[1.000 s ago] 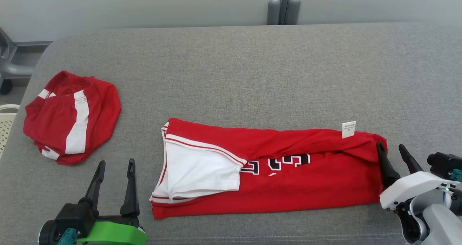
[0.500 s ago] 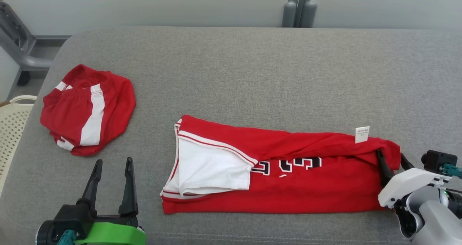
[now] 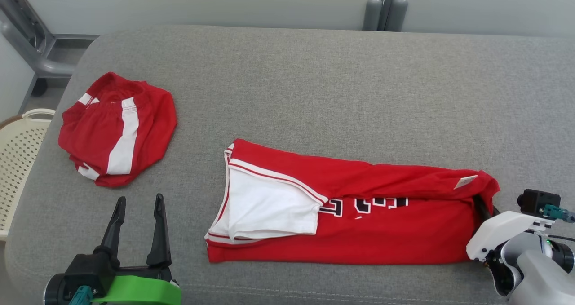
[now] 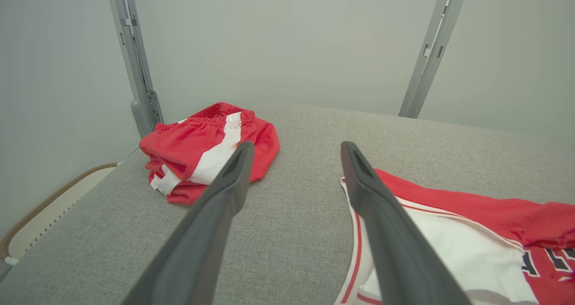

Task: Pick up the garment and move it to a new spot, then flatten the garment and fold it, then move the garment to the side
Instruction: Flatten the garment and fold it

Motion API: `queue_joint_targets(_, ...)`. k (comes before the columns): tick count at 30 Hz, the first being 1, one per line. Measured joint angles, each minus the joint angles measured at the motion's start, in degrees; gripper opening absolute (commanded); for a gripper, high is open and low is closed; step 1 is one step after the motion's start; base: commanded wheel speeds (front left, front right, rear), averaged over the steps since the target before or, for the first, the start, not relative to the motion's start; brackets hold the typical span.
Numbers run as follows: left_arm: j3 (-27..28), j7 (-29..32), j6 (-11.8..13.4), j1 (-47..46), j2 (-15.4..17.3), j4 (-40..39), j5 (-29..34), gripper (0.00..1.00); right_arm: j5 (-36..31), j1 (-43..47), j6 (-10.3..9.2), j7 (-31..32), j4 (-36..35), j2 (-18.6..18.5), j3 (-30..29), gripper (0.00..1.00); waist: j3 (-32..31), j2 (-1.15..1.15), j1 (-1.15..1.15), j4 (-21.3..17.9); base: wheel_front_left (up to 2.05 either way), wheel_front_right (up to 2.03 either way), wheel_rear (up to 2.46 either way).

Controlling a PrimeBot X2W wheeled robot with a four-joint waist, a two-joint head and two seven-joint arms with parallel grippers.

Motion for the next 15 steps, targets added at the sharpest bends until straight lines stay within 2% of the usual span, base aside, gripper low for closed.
queue_joint_targets(15,0.1,0.0,0.2,-0.4,0.0,0.0,-0.3,1.00,-2.5,-9.0,0.02,-1.6,3.3,-8.4,-0.8,0.00,1.1,0.00,0.00,-2.3,0.00,0.00,0.00)
